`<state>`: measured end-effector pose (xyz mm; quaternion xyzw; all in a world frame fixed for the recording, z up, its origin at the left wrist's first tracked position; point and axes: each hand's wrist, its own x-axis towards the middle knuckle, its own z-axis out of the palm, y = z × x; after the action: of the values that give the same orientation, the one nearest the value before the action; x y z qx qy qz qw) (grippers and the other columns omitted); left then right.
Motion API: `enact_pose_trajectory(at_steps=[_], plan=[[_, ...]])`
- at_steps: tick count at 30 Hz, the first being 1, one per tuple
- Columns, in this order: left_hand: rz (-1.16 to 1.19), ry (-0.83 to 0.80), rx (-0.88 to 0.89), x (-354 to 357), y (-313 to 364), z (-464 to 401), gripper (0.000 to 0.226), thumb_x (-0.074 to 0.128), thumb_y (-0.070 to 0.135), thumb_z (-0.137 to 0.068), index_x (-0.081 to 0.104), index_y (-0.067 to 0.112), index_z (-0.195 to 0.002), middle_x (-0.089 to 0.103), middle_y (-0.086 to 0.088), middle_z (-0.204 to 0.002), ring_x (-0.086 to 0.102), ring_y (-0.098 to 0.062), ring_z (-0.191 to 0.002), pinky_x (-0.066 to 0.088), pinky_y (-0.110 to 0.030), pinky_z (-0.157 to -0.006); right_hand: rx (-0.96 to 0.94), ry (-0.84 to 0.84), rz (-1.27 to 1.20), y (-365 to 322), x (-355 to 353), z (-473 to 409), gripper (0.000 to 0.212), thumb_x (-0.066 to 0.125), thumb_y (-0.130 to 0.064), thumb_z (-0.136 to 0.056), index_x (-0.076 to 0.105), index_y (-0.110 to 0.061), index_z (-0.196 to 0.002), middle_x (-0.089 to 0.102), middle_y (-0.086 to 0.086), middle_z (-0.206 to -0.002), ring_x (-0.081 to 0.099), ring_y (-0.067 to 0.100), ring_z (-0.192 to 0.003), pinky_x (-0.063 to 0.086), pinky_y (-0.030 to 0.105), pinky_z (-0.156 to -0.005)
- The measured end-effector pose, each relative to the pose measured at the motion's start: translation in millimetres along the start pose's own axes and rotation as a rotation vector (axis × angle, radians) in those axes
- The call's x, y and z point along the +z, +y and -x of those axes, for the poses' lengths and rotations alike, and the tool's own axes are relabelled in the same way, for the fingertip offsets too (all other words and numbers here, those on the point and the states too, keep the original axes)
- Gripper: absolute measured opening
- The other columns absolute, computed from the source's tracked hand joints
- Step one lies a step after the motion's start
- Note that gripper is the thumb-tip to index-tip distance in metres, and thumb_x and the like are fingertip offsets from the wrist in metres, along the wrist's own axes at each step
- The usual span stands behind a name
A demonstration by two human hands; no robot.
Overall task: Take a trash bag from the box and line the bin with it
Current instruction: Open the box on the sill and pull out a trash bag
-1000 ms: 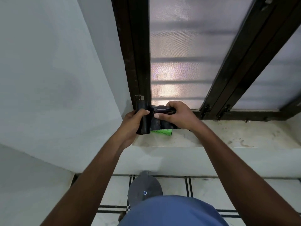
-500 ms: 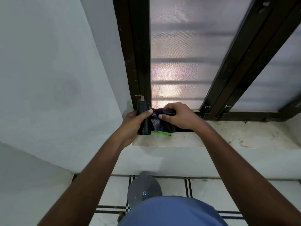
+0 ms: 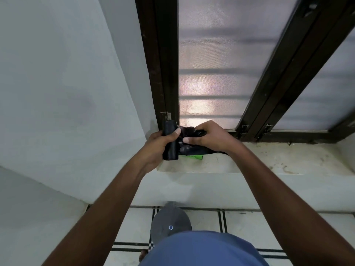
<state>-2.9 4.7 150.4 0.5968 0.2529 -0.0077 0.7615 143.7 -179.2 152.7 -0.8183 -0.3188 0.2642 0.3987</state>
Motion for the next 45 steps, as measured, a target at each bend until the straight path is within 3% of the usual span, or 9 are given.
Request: enact_pose_trajectory(at_steps=[5,10,13,17,23,29,33,37,45], plan=[[-0.031,0.042,0.027,3,-3,1,0.053,0.08,0.049,-0.097,0.073,0.016,-0.138,0.081,-0.004,-0.13,0.076,-0.026,-0.123,0.057,-0.046,-0.112,0.063,-0.069,-0.015,0,-5,2,0.035,0.092,-0.049,-0.089,0.086,-0.014,-0.09,0.071,-0.003,-0.07,0.06,0.01,-0.062,0.044,0.029,-0.066],[-0.049,0.09,0.087,10,-4,6,0.029,0.074,0.036,-0.104,0.076,0.019,-0.128,0.084,0.001,-0.119,0.078,-0.019,-0.116,0.058,-0.037,-0.106,0.06,-0.041,-0.019,-2,-3,4,0.019,0.09,-0.042,-0.093,0.089,-0.023,-0.097,0.085,-0.003,-0.083,0.081,0.016,-0.082,0.06,0.034,-0.08],[-0.047,0.127,0.12,19,-5,9,0.023,0.072,0.032,-0.105,0.076,0.018,-0.123,0.083,0.002,-0.112,0.077,-0.021,-0.114,0.059,-0.035,-0.101,0.069,0.051,0.241,-1,5,-3,0.031,0.083,-0.052,-0.097,0.077,-0.028,-0.077,0.07,-0.007,-0.064,0.065,0.011,-0.062,0.043,0.029,-0.06],[0.15,0.094,0.15,10,7,12,0.038,0.067,0.023,-0.108,0.071,-0.006,-0.131,0.081,-0.016,-0.123,0.076,-0.034,-0.114,0.062,-0.048,-0.103,0.226,0.268,0.624,28,-3,-8,0.039,0.074,-0.06,-0.101,0.078,-0.023,-0.09,0.065,-0.003,-0.079,0.066,0.027,-0.084,0.043,0.033,-0.068],[0.047,0.131,0.178,0,15,2,0.034,0.074,0.032,-0.104,0.076,0.008,-0.127,0.081,-0.013,-0.127,0.077,-0.033,-0.12,0.057,-0.058,-0.111,0.244,0.303,0.18,53,-1,-8,0.039,0.074,-0.063,-0.099,0.07,-0.029,-0.081,0.072,-0.008,-0.075,0.07,0.017,-0.077,0.044,0.031,-0.064],[0.067,0.112,0.122,9,-1,-7,0.035,0.073,0.032,-0.105,0.075,0.01,-0.132,0.082,-0.013,-0.125,0.079,-0.032,-0.116,0.06,-0.051,-0.109,0.196,0.279,-0.225,44,18,-10,0.045,0.072,-0.069,-0.095,0.076,-0.026,-0.107,0.083,0.001,-0.101,0.08,0.022,-0.097,0.062,0.046,-0.093],[0.264,0.069,0.013,13,-2,-12,0.022,0.062,0.024,-0.106,0.072,0.008,-0.118,0.076,-0.015,-0.109,0.076,-0.031,-0.092,0.065,-0.046,-0.09,0.246,0.241,-0.308,43,17,-7,0.048,0.067,-0.061,-0.099,0.069,-0.024,-0.129,0.076,0.004,-0.123,0.074,0.032,-0.119,0.056,0.052,-0.106],[0.312,0.055,0.002,18,-7,-18,0.031,0.06,0.022,-0.105,0.066,0.006,-0.131,0.071,-0.018,-0.116,0.074,-0.034,-0.097,0.067,-0.045,-0.089,0.203,0.205,-0.354,38,18,-5,0.07,0.059,-0.036,-0.11,0.025,-0.039,-0.171,0.035,0.0,-0.168,0.036,0.019,-0.15,0.032,0.043,-0.121],[0.182,0.03,0.063,26,-18,-24,0.047,0.075,0.018,-0.102,0.065,0.011,-0.147,0.075,-0.015,-0.14,0.073,-0.034,-0.128,0.06,-0.053,-0.108,0.212,0.103,-0.122,56,15,2,0.075,0.054,-0.004,-0.096,0.049,-0.05,-0.155,0.034,0.006,-0.151,0.041,0.038,-0.145,0.042,0.058,-0.123]])
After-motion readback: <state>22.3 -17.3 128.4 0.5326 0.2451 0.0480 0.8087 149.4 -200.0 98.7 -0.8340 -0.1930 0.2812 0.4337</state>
